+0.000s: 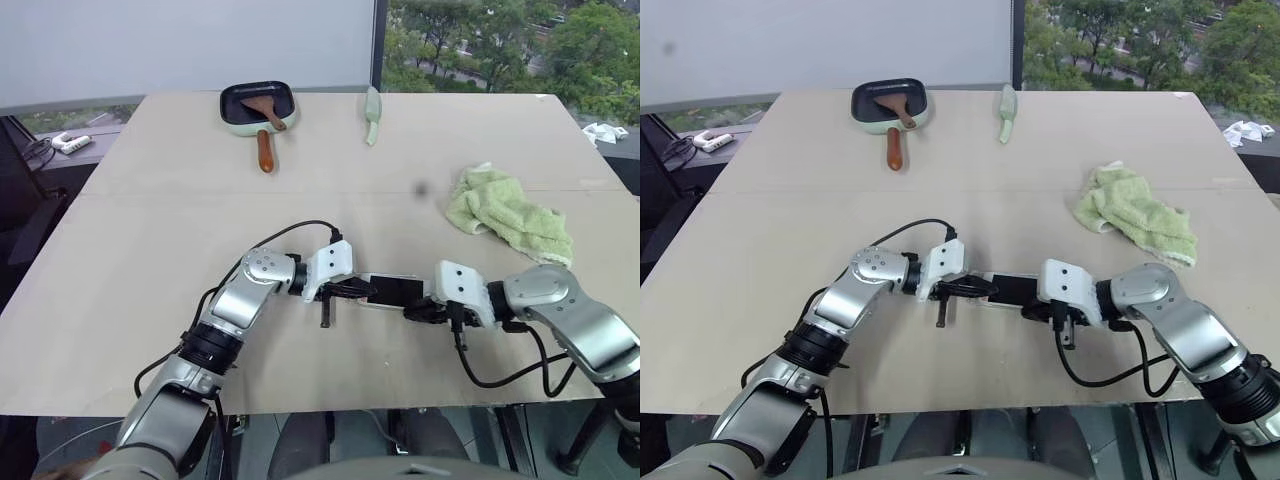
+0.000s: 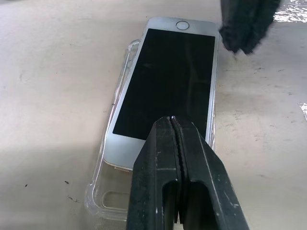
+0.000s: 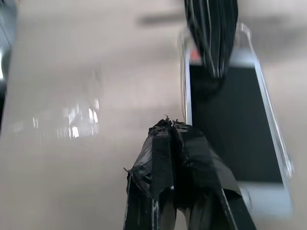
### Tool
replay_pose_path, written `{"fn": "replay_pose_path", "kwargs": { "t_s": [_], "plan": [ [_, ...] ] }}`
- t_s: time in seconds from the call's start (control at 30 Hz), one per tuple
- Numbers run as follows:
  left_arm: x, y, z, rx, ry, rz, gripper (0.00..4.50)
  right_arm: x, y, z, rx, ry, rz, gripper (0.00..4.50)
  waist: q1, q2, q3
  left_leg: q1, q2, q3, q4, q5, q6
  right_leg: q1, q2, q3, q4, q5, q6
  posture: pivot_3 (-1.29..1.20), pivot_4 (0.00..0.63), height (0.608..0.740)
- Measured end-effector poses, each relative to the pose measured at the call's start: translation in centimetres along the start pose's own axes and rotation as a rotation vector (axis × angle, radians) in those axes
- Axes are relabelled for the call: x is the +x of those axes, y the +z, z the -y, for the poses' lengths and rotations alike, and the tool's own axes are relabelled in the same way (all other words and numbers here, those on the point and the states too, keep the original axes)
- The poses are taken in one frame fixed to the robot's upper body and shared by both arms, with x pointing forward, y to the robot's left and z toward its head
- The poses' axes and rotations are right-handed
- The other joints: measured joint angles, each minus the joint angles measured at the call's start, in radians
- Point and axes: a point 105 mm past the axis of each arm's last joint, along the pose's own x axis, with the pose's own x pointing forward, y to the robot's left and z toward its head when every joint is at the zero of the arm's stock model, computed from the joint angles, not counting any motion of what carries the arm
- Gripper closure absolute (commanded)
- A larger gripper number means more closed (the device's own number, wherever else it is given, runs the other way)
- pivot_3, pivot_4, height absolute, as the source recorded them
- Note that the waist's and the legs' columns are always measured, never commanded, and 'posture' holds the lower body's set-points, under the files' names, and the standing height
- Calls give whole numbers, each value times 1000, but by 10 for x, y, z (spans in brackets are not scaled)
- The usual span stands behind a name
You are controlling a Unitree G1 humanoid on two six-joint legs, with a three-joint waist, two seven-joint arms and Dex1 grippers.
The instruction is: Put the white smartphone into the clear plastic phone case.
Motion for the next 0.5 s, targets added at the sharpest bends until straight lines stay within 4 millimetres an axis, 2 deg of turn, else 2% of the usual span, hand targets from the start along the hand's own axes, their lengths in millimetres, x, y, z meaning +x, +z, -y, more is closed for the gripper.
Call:
{"fn": "replay_pose_path", "kwargs": {
  "t_s": [0.23, 0.5],
  "plan": [
    [0, -2, 0, 0, 3, -9, 4500, 3, -1, 15, -24, -72, -21, 4394, -1, 0, 0, 5, 0, 1, -1, 0, 0, 5, 0, 1, -1, -1, -2, 0, 150, 740],
    [0, -2, 0, 0, 3, -10, 4500, 6, 1, 15, -27, -78, -18, 4394, 0, 0, 0, 5, 0, 1, -1, 0, 0, 5, 0, 1, -1, -1, -2, 0, 150, 740]
  ]
}}
